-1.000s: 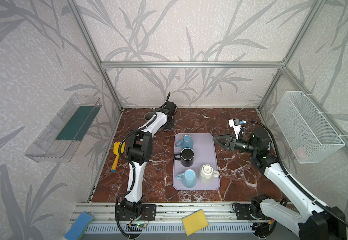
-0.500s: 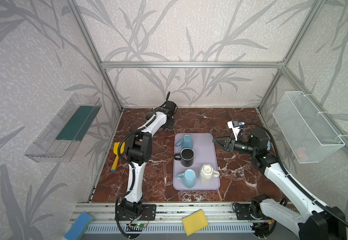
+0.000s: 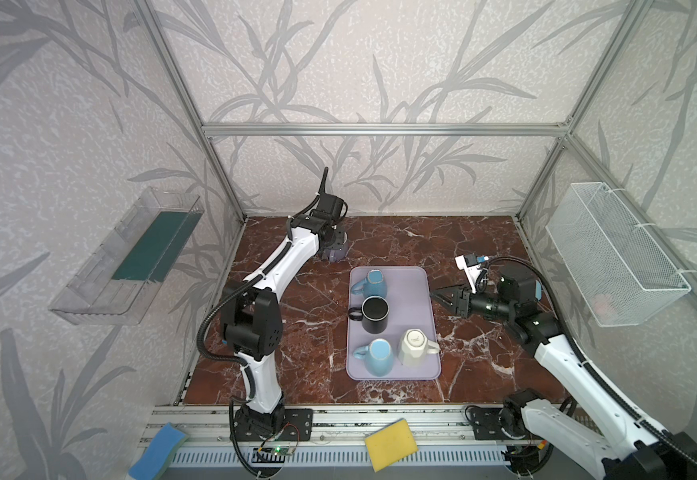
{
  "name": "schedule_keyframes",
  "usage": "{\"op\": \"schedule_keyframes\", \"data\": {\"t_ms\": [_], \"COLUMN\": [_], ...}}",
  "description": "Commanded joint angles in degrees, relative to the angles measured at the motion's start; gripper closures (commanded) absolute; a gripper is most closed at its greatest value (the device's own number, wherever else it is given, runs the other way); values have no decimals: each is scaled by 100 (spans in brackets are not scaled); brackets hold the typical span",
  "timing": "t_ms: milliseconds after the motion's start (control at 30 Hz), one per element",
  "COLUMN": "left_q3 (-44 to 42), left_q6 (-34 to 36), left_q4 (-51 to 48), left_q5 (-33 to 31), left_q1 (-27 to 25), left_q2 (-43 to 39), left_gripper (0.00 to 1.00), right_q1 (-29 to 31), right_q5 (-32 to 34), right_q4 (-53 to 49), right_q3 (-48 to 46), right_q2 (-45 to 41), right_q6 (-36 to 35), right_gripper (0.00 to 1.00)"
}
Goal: Turn the mug right side up
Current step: 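Release the lavender mug with the left gripper while the right gripper approaches the white mug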
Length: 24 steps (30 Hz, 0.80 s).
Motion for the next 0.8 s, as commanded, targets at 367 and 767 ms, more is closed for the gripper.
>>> {"op": "schedule_keyframes", "data": {"t_ms": [367, 767], "left_q3": [-2292, -3116], "left_q6": [-765, -1212], "left_q4": [1116, 1378], "left_q5": [659, 896], "left_q1": [-373, -668], "left_q2": [-1833, -2643], "left_gripper": [62, 62], "right_q1": [733, 1034], "right_q5": [1405, 1413], "right_q4": [-1565, -1609], "right_q3": [-1078, -1593], "right_q2": [-1670, -2127], "right_q6": [66, 322], "right_gripper": [58, 55]}}
